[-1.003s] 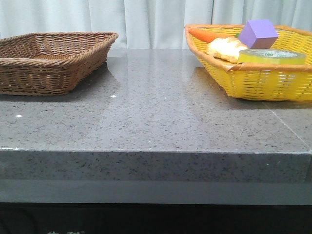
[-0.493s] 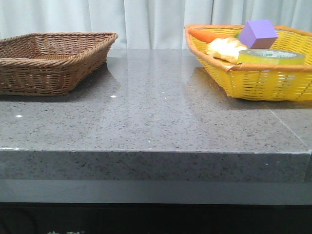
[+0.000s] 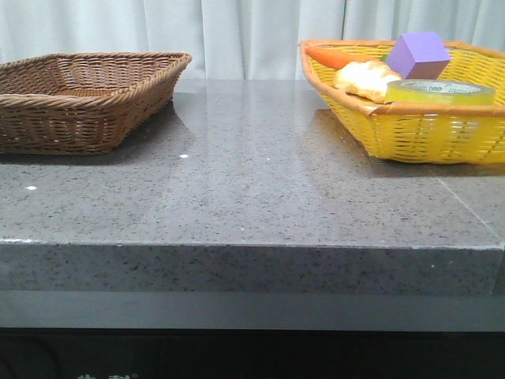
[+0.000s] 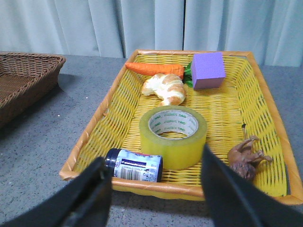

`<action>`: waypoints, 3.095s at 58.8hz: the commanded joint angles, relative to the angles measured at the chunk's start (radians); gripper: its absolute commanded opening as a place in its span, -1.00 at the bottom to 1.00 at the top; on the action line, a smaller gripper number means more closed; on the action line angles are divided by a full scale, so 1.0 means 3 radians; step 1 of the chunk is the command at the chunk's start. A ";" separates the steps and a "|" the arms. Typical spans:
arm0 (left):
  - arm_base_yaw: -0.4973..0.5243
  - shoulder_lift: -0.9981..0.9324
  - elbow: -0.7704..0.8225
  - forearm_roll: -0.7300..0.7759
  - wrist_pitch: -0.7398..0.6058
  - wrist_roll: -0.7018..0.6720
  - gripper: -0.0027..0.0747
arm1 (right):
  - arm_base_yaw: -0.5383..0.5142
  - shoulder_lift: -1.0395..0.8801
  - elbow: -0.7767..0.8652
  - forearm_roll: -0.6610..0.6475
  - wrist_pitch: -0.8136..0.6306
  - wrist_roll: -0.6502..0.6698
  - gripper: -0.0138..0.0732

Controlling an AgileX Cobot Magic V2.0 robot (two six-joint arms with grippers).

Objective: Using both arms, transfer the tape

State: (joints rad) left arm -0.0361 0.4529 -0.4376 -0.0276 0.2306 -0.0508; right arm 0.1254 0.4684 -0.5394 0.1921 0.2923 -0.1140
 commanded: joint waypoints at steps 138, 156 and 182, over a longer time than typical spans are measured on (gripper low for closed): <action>0.0008 0.0040 -0.0120 -0.0026 -0.0287 -0.0030 0.76 | -0.0492 0.4468 -0.3688 -0.0116 0.1652 0.0291 -0.55; 0.0008 0.0040 -0.0120 -0.0026 -0.0287 -0.0030 0.76 | -0.0484 0.4004 -0.3688 -0.0116 0.1546 0.0291 -0.55; 0.0008 0.0040 -0.0120 -0.0026 -0.0287 -0.0030 0.76 | 0.0285 0.3455 -0.3688 -0.0065 0.1476 0.0006 -0.55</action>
State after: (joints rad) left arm -0.0361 0.4529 -0.4376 -0.0276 0.2282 -0.0508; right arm 0.1644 1.5543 -1.6100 0.1433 0.8115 -0.0905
